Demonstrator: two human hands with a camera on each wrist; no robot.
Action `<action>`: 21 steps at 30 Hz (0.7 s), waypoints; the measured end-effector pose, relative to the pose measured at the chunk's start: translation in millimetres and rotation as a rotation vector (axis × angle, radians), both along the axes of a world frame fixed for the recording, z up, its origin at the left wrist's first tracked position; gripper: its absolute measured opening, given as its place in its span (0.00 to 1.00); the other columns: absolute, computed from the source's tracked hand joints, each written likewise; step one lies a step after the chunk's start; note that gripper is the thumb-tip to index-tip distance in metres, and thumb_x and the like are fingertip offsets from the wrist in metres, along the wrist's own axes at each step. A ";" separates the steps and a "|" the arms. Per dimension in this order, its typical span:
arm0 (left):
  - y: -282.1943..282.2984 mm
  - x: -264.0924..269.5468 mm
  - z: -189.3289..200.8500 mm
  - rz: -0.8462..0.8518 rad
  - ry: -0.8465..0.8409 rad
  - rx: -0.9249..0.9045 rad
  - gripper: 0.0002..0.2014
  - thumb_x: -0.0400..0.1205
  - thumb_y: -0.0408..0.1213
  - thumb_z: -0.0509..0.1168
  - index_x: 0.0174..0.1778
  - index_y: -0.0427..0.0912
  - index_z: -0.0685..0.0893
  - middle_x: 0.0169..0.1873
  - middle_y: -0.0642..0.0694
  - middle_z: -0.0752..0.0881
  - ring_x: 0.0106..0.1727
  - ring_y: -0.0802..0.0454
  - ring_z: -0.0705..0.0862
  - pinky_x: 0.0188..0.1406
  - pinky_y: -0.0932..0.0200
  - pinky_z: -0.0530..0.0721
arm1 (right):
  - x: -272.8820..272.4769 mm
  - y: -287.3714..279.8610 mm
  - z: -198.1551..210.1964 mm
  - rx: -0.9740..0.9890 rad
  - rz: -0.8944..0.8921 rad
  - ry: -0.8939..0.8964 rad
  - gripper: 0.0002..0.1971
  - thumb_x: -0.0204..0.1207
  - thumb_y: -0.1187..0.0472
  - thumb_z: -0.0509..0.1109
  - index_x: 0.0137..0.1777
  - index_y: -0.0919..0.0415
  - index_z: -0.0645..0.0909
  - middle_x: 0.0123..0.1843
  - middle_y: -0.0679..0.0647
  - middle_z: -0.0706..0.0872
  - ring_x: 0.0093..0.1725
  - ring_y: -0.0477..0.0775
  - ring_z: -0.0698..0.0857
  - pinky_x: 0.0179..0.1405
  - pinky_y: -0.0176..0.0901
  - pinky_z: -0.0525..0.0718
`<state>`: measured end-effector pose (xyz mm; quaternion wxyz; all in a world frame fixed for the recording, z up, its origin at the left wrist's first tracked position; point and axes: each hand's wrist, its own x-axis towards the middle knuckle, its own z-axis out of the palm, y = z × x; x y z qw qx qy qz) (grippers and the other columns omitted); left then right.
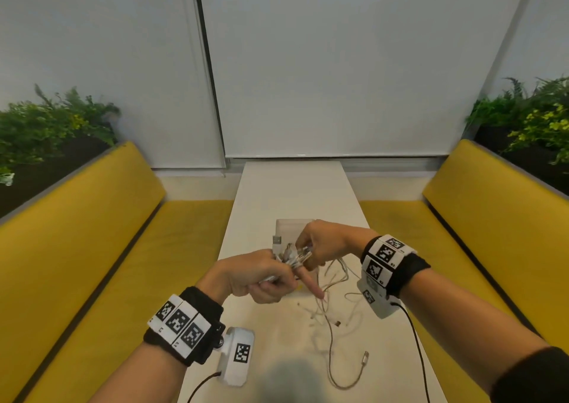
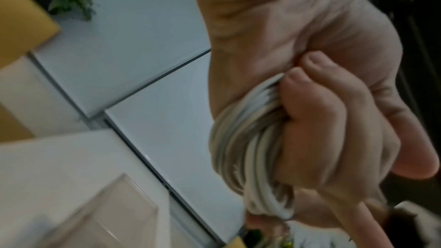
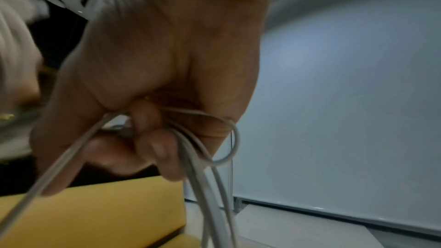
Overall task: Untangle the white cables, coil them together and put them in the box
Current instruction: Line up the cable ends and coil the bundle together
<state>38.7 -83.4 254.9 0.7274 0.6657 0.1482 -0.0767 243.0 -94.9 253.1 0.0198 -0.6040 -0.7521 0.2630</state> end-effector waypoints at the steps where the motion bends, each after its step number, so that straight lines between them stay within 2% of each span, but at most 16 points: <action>1: 0.9 -0.4 -2.9 0.025 0.069 0.064 0.23 0.80 0.32 0.58 0.69 0.24 0.80 0.18 0.53 0.62 0.15 0.60 0.58 0.15 0.64 0.53 | 0.3 -0.9 0.6 -0.030 0.009 -0.003 0.08 0.66 0.55 0.80 0.43 0.56 0.89 0.36 0.55 0.92 0.30 0.46 0.84 0.35 0.43 0.82; 3: 1.8 -0.2 -8.7 0.086 0.190 0.169 0.22 0.80 0.35 0.59 0.66 0.28 0.85 0.19 0.51 0.61 0.17 0.57 0.57 0.16 0.65 0.54 | -0.2 -2.4 2.7 -0.080 0.025 0.020 0.10 0.68 0.53 0.80 0.45 0.56 0.88 0.38 0.53 0.93 0.31 0.47 0.83 0.36 0.44 0.81; 5: 2.0 0.3 -13.8 0.160 0.277 0.236 0.21 0.79 0.38 0.62 0.64 0.32 0.87 0.19 0.51 0.62 0.19 0.55 0.58 0.17 0.65 0.55 | -0.2 -3.9 4.4 -0.126 0.043 0.074 0.10 0.71 0.55 0.79 0.51 0.57 0.89 0.44 0.58 0.92 0.35 0.51 0.82 0.37 0.46 0.81; 7: 2.3 1.6 -17.9 0.230 0.329 0.277 0.19 0.79 0.40 0.65 0.63 0.37 0.87 0.20 0.51 0.64 0.21 0.54 0.59 0.19 0.64 0.55 | -0.2 -3.8 3.5 -0.110 0.048 0.080 0.11 0.75 0.58 0.76 0.55 0.58 0.89 0.50 0.60 0.92 0.41 0.56 0.84 0.43 0.50 0.83; 9: 3.4 4.1 -19.6 0.284 0.336 0.329 0.19 0.76 0.45 0.68 0.61 0.41 0.85 0.21 0.51 0.65 0.23 0.53 0.59 0.21 0.63 0.56 | 1.4 -2.7 -0.2 -0.035 0.012 0.089 0.10 0.77 0.59 0.73 0.56 0.59 0.89 0.51 0.58 0.92 0.44 0.54 0.85 0.49 0.52 0.83; 12: 10.4 6.3 -18.8 0.398 0.294 0.346 0.16 0.82 0.40 0.67 0.64 0.40 0.85 0.23 0.48 0.64 0.25 0.51 0.57 0.22 0.59 0.53 | 4.3 -2.6 -4.4 0.061 -0.059 0.223 0.09 0.79 0.58 0.71 0.56 0.56 0.88 0.49 0.53 0.92 0.46 0.48 0.85 0.55 0.49 0.82; 14: 15.5 6.4 -17.7 0.450 0.266 0.362 0.13 0.81 0.38 0.67 0.59 0.36 0.86 0.23 0.48 0.63 0.25 0.49 0.55 0.25 0.56 0.51 | 3.0 -3.9 -6.9 0.082 -0.058 0.260 0.09 0.83 0.58 0.68 0.58 0.59 0.85 0.46 0.52 0.92 0.44 0.48 0.88 0.54 0.48 0.84; 16: 18.3 6.4 -17.0 0.478 0.258 0.388 0.06 0.79 0.37 0.69 0.47 0.40 0.89 0.22 0.49 0.62 0.25 0.49 0.55 0.26 0.55 0.51 | -2.7 -5.3 -8.8 0.108 -0.027 0.196 0.12 0.86 0.56 0.64 0.62 0.61 0.81 0.48 0.54 0.90 0.43 0.51 0.88 0.49 0.48 0.86; 17: 19.2 6.2 -17.6 0.490 0.254 0.391 0.03 0.78 0.36 0.69 0.44 0.43 0.88 0.22 0.49 0.63 0.25 0.49 0.55 0.25 0.56 0.51 | -6.3 -6.6 -9.6 0.133 -0.009 0.139 0.13 0.86 0.55 0.62 0.64 0.61 0.80 0.52 0.56 0.89 0.46 0.54 0.87 0.50 0.50 0.85; 19: 21.3 6.1 -19.9 0.534 0.240 0.408 0.04 0.79 0.34 0.67 0.46 0.42 0.87 0.21 0.50 0.65 0.23 0.51 0.57 0.22 0.59 0.53 | -9.2 -7.4 -11.0 0.188 0.015 0.080 0.14 0.87 0.55 0.61 0.65 0.62 0.79 0.58 0.59 0.87 0.54 0.59 0.85 0.56 0.55 0.83; 21: 24.3 7.0 -21.5 0.609 0.208 0.426 0.05 0.79 0.32 0.65 0.48 0.41 0.84 0.19 0.49 0.69 0.21 0.52 0.60 0.21 0.61 0.55 | -9.3 -8.7 -12.3 0.224 -0.008 0.118 0.13 0.87 0.55 0.60 0.63 0.62 0.78 0.57 0.60 0.87 0.55 0.60 0.84 0.56 0.56 0.83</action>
